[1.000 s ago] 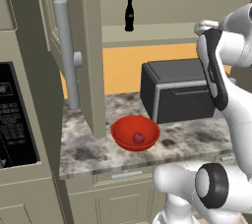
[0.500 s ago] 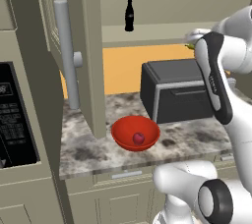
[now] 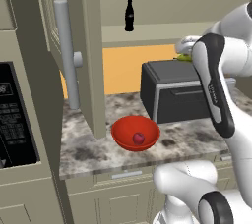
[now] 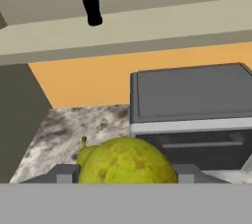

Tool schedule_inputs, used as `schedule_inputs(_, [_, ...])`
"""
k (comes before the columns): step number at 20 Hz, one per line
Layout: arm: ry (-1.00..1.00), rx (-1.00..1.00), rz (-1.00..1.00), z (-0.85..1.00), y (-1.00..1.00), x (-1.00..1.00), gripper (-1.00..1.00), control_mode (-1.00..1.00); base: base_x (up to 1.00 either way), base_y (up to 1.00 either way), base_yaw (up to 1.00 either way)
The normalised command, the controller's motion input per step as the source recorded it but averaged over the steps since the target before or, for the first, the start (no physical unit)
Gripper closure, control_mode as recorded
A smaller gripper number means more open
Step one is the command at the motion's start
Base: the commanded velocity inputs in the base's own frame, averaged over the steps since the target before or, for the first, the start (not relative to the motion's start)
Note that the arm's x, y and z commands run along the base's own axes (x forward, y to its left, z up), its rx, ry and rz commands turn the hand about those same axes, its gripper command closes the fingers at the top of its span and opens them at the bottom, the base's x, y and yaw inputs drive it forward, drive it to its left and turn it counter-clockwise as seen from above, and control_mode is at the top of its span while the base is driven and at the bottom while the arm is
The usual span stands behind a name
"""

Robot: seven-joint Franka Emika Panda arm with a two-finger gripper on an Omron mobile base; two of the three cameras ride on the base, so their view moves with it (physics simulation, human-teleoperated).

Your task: Open the cabinet. Pick the apple and pear from the cabinet and place them into the bowl. Then close the cabinet.

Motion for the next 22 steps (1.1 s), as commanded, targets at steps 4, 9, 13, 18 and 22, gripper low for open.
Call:
schedule_inputs(4, [0.06,0.00,0.08,-0.38,0.51,-0.32,1.00,-1.00,0.00,0.00,0.00])
schedule_inputs(9, [0.09,0.00,0.06,-0.38,0.45,-0.15,1.00,-1.00,0.00,0.00,0.00])
schedule_inputs(13, [0.14,0.00,0.03,-0.35,0.34,0.00,1.00,-1.00,0.00,0.00,0.00])
schedule_inputs(18, [0.13,0.00,0.03,-0.34,0.28,0.00,1.00,-1.00,0.00,0.00,0.00])
schedule_inputs(22, [0.12,0.00,0.03,-0.36,0.23,0.00,1.00,-1.00,0.00,0.00,0.00])
